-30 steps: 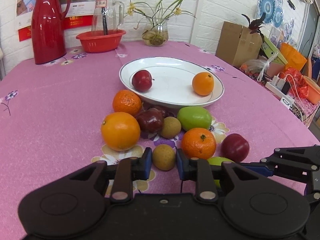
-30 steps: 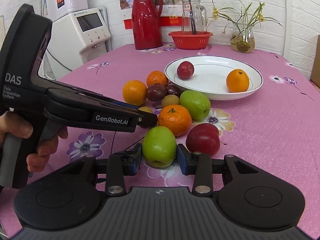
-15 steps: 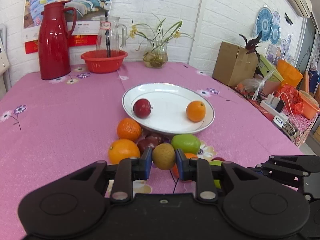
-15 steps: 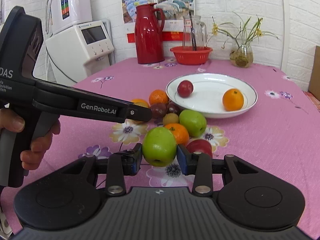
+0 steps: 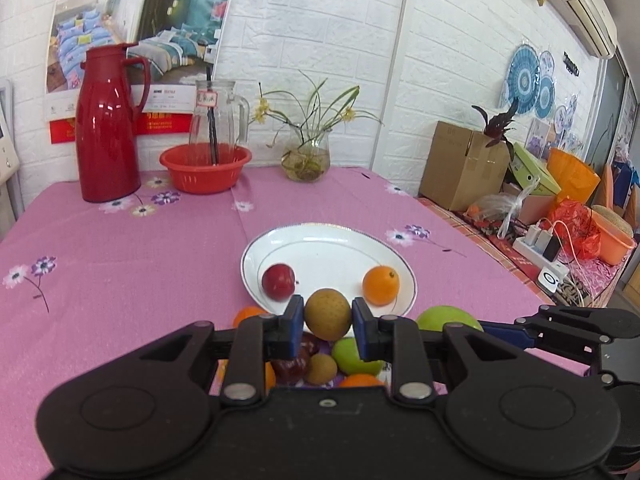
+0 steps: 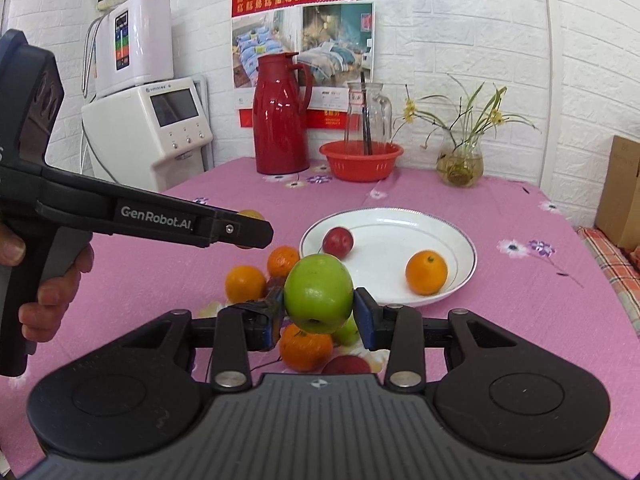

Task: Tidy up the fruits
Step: 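Carry the kiwi and green apple to the white plate and lower them with both tools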

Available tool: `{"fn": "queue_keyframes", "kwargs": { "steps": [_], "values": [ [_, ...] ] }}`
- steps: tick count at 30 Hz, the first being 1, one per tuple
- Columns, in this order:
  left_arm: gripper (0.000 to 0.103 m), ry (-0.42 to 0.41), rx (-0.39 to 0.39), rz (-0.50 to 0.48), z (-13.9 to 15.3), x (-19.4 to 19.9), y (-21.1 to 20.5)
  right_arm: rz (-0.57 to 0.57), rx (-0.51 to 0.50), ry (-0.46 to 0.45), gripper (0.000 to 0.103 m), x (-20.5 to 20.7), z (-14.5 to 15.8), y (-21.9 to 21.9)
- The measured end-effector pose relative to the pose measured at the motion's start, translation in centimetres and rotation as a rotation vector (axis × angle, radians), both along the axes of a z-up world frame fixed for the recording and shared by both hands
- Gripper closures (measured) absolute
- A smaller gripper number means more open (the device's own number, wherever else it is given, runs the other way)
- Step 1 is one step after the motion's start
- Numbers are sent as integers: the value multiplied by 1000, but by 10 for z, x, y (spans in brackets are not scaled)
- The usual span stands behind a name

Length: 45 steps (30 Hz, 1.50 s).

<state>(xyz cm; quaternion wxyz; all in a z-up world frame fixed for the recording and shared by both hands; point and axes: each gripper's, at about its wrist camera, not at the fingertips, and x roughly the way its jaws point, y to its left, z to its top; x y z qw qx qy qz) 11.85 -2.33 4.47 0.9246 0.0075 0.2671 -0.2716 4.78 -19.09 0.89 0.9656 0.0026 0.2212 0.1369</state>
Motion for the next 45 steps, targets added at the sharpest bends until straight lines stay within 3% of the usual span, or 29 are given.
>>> {"fn": "queue_keyframes", "kwargs": {
  "steps": [13, 20, 34, 45],
  "values": [
    [0, -11, -33, 10, 24, 36, -18, -50, -21, -80, 39, 31, 27, -22],
    [0, 18, -45, 11, 16, 56, -28, -98, -14, -98, 39, 55, 29, -37],
    [0, 129, 1, 12, -34, 88, -38, -81, 12, 49, 39, 92, -18, -35],
    [0, 183, 25, 18, -55, 103, -41, -62, -2, 105, 39, 107, -34, -27]
  ]
}}
